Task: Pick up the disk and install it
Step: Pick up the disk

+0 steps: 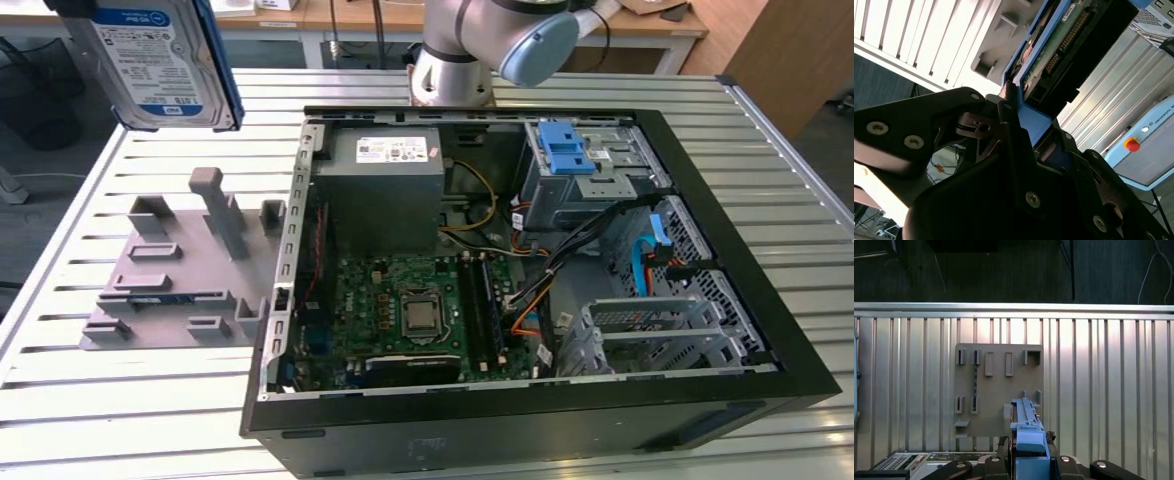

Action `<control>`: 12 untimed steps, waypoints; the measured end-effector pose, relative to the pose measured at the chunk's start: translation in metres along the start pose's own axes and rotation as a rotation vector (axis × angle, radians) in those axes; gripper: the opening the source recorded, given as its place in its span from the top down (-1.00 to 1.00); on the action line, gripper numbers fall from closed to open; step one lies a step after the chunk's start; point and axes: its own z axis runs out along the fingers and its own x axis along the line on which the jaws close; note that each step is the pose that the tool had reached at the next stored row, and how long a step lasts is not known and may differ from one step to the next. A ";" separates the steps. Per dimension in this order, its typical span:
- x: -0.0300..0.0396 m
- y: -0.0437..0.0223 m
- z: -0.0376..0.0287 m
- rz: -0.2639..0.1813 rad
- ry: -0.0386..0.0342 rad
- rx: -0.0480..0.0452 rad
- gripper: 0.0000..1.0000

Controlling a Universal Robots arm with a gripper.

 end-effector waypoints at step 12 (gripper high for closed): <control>-0.0002 -0.0142 -0.0002 0.000 0.0000 0.0000 0.27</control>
